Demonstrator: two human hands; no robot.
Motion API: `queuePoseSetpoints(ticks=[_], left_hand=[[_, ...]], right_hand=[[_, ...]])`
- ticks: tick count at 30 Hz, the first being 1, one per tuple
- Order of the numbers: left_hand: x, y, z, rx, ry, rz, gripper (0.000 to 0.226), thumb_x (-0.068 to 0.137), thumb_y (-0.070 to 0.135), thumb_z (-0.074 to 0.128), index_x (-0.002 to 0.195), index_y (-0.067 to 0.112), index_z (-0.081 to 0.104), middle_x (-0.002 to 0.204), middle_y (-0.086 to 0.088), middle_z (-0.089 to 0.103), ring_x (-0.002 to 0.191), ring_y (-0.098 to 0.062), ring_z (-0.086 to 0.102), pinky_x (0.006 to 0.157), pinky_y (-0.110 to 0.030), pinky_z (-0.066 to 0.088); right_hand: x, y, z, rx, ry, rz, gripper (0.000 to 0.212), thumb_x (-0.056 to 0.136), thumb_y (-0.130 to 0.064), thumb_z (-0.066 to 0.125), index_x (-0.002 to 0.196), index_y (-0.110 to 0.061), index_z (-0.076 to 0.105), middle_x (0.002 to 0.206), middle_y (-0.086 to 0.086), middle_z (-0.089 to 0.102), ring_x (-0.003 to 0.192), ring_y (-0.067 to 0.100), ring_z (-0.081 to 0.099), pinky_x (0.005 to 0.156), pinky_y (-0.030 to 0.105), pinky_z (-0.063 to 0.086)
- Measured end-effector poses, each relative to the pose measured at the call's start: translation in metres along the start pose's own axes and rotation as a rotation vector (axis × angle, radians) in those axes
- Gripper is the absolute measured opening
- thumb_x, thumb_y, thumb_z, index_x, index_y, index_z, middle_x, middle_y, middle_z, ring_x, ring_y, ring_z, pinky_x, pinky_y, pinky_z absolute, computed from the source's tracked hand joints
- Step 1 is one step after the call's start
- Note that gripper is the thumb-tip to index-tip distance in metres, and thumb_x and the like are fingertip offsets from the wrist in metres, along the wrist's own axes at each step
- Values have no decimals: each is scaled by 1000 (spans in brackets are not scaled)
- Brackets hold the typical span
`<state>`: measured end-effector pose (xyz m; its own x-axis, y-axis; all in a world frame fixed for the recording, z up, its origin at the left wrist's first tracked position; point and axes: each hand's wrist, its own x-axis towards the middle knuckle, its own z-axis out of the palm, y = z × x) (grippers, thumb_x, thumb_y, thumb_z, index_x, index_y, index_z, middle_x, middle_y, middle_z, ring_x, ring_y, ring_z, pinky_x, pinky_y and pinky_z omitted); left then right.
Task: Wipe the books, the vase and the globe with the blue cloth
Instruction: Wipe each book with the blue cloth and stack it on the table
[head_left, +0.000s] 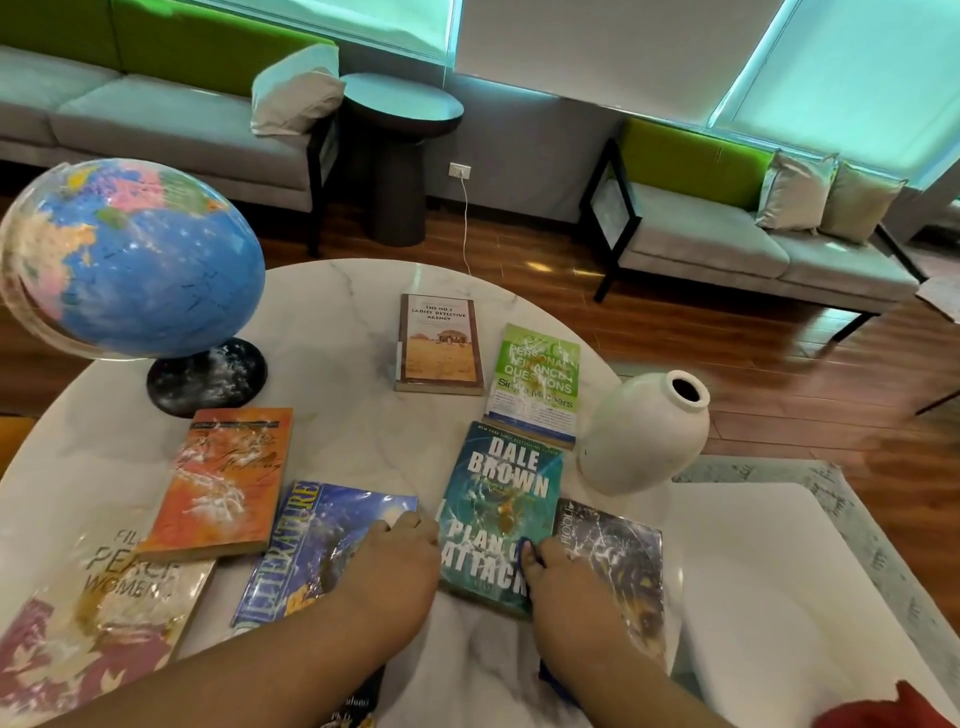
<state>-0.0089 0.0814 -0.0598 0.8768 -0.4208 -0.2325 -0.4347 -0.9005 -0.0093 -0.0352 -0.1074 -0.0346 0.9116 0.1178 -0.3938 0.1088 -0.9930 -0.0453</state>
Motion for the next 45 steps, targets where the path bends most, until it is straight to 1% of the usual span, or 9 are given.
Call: queuePoseSetpoints(ticks=[7,12,16,20,24,30,34,40,45], left_hand=[[0,-1,0,-8,-8,5,34,91,19,50,124,14,54,130,-4,44,121,-24,39,92,-38,36],[1,0,1,4,-11,-2,34,92,18,48,125,15,53,130,-3,43,121,-23,39,93,-38,35],[1,0,0,-8,-8,0,36,92,17,47,128,14,51,132,-3,42,122,-23,38,94,-37,34],[-1,-1,1,-9,0,1,37,92,19,47,129,15,50,132,-3,42,122,-23,38,94,-38,35],[-2,-2,1,-28,11,6,36,91,17,48,127,16,51,131,-2,43,120,-22,39,93,-37,35],[-2,-2,3,-17,12,3,39,92,17,47,131,14,47,136,-4,40,122,-25,38,94,-39,36],[-2,-1,3,-31,21,5,39,92,17,47,131,14,47,135,-3,41,122,-23,38,93,-38,37],[0,-2,5,-33,24,2,42,92,17,47,134,13,45,140,-5,37,124,-25,37,94,-39,37],[-2,-2,7,-68,38,8,40,91,17,49,131,16,47,137,-2,40,121,-23,39,91,-38,39]], right_hand=[[6,9,-8,89,50,29,42,101,-14,33,143,-17,35,119,0,41,98,19,45,94,31,46],[-14,-16,-3,-27,-59,-152,54,97,-9,38,149,-19,25,130,3,36,110,26,43,96,37,43],[-1,-3,-4,-16,-4,-14,60,93,-3,44,148,-20,29,125,1,36,104,24,46,91,34,46],[-14,-21,-1,15,-28,-175,51,99,-11,37,149,-18,27,131,2,37,110,24,45,97,34,41],[0,2,-3,-15,-18,-28,65,91,-1,46,149,-21,25,124,2,37,104,23,47,92,34,47],[-13,-24,9,43,-16,-202,48,102,-18,36,148,-21,27,125,3,37,109,26,45,96,38,45],[2,-9,-2,9,-8,-98,60,94,-11,48,148,-25,28,122,0,38,104,25,47,91,36,46],[-12,-32,-4,153,19,-239,40,103,-22,34,143,-20,38,116,-2,39,98,18,41,86,28,37],[3,-18,-9,59,16,-134,42,103,-21,32,145,-23,35,122,-1,41,107,21,43,94,30,40]])
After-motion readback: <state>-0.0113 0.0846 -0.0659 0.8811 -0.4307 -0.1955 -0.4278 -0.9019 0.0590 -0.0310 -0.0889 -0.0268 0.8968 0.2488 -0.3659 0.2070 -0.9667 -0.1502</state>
